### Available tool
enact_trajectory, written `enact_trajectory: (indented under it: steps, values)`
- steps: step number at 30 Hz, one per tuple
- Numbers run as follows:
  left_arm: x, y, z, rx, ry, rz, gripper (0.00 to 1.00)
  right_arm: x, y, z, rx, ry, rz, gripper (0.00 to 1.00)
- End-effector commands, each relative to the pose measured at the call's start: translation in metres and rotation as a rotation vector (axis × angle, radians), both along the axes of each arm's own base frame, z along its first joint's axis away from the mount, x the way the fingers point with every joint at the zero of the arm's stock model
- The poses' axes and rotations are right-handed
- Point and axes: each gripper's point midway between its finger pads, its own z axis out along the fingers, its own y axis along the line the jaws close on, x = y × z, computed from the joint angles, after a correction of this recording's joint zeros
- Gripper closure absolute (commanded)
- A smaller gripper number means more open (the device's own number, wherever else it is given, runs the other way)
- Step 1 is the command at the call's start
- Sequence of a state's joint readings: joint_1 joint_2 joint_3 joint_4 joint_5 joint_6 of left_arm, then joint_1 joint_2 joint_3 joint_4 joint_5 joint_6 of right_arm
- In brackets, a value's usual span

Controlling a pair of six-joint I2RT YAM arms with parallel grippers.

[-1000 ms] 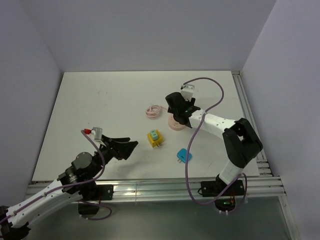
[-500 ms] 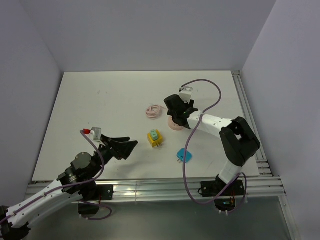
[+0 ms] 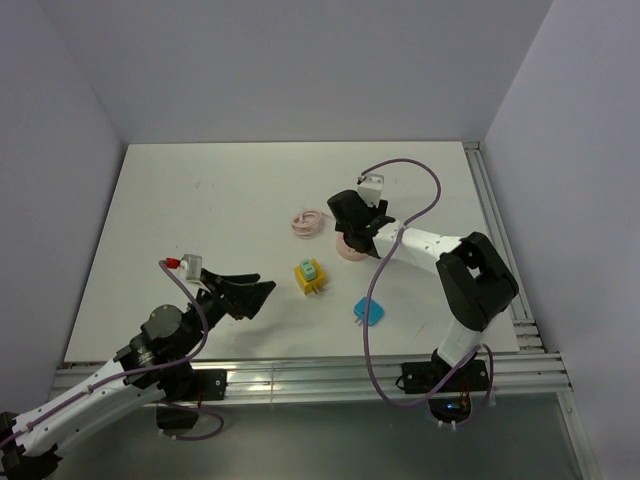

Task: Insert the plug

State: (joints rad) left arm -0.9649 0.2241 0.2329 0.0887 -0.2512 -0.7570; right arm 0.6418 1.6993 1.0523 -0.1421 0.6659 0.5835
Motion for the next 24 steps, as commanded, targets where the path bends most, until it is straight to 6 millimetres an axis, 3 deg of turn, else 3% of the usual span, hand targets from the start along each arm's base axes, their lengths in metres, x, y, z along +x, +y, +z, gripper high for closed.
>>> enact_trajectory:
  steps: [1, 24]
  values:
    - [-0.0025, -0.0025, 0.0088, -0.039, -0.015, -0.018, 0.23, 0.0093, 0.0008, 0.007, -0.008, -0.049, -0.021, 1.0]
    - [-0.0034, -0.0018, 0.0079, -0.038, -0.015, -0.019, 0.23, 0.0137, 0.0004, -0.0006, -0.021, -0.039, -0.025, 1.0]
